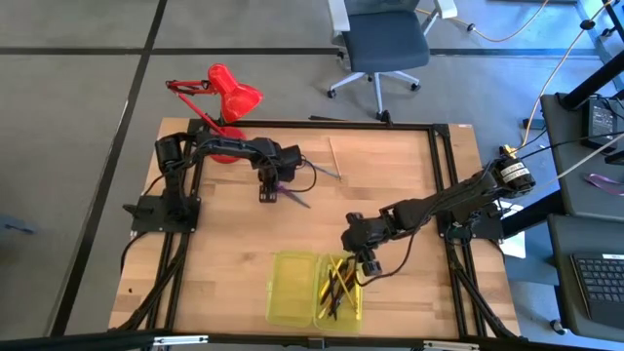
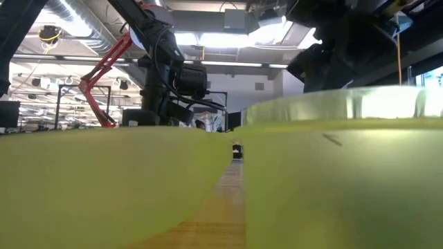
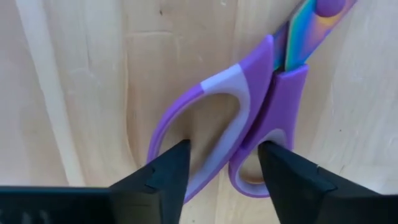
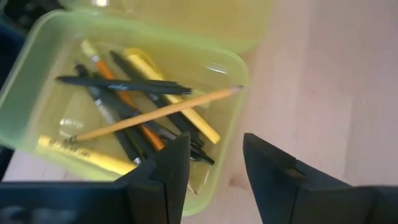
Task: Pick & place school supplies into a supply box
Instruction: Put the violet scissors into the yellow supply box
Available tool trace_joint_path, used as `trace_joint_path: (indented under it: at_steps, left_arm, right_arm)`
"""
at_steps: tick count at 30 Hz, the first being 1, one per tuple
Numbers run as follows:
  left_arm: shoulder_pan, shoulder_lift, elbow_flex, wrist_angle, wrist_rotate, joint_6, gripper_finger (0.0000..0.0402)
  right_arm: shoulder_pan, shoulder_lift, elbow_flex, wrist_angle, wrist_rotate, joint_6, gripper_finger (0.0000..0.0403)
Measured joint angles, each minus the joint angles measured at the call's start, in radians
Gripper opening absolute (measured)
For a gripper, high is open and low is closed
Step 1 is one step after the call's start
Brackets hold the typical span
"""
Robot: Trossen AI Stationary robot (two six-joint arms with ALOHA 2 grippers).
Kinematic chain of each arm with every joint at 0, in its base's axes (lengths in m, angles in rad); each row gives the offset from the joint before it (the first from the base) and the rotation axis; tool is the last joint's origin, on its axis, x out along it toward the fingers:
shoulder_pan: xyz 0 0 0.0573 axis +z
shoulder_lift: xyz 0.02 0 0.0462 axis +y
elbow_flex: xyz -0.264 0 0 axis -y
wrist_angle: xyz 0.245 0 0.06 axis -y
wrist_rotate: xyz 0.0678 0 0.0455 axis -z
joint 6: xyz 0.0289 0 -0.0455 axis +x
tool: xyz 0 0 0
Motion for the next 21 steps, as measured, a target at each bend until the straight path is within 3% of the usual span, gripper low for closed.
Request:
trace_joint_path:
  at_steps: [7, 12, 21]
  left_arm:
    - [-0.002, 0.000, 0.000, -0.004, 0.009, 0.018, 0.0108]
    - [-0.014, -0.002, 0.000, -0.004, 0.004, 0.031, 0.0052]
    - [-0.110, -0.114, 0.025, 0.004, -0.099, 0.033, 0.0048]
  right_arm:
    - [0.000, 0.000, 0.000, -0.086, 0.019, 0.122, 0.0153]
    - [0.004, -0.004, -0.051, -0.133, 0.128, 0.178, 0.0153]
    - [-0.027, -0.044, -0.175, -0.128, 0.261, 0.139, 0.0153]
